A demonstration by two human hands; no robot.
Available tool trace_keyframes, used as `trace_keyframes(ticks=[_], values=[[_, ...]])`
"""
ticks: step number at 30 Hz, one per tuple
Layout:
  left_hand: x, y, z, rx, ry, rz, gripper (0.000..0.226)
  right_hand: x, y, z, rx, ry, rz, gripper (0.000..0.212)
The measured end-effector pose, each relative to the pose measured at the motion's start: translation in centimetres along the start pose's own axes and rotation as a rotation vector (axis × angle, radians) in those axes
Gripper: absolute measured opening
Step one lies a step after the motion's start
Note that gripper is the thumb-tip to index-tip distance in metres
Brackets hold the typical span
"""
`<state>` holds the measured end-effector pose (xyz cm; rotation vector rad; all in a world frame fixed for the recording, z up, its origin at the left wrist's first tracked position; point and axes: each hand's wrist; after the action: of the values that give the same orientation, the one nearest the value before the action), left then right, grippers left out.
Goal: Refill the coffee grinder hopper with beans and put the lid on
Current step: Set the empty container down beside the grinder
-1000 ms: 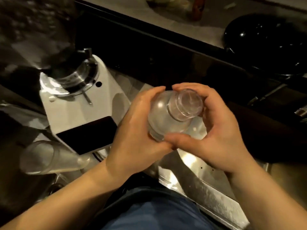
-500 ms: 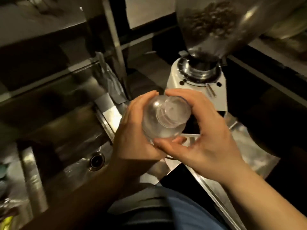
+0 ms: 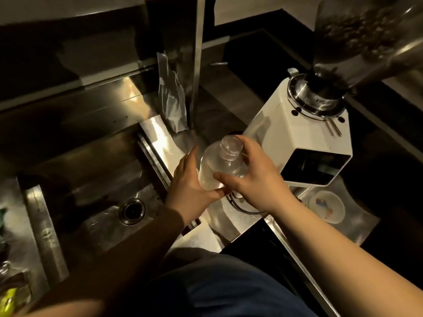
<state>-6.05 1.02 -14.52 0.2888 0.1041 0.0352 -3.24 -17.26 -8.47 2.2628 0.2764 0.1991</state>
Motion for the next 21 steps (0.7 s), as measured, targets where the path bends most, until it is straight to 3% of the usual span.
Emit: trace_keyframes(ticks=[10, 16, 21], values=[[2.4, -0.2, -0.4, -0.079, 0.021, -0.086, 0.097, 1.4, -0.4, 0.1, -0.032, -0.031, -0.018, 0.079], [2.3, -0.1, -0.8, -0.016, 0.066, -0.077, 0.099, 1.5, -1.0, 0.2, -0.072, -0.016, -0.013, 0.078], [2.3, -0.3, -1.1, 0.097, 0.032, -0.039, 0.092, 1.8, -1.6, -0.2, -0.253, -0.126, 0.033, 0.108]])
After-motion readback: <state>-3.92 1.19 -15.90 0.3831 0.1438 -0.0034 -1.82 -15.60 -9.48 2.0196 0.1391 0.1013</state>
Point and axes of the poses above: each hand's wrist, its own x-axis towards the middle knuckle, its own y-axis out of the back of the hand, z = x × y, and after that the axes turned 11 degrees about -x, right-handed
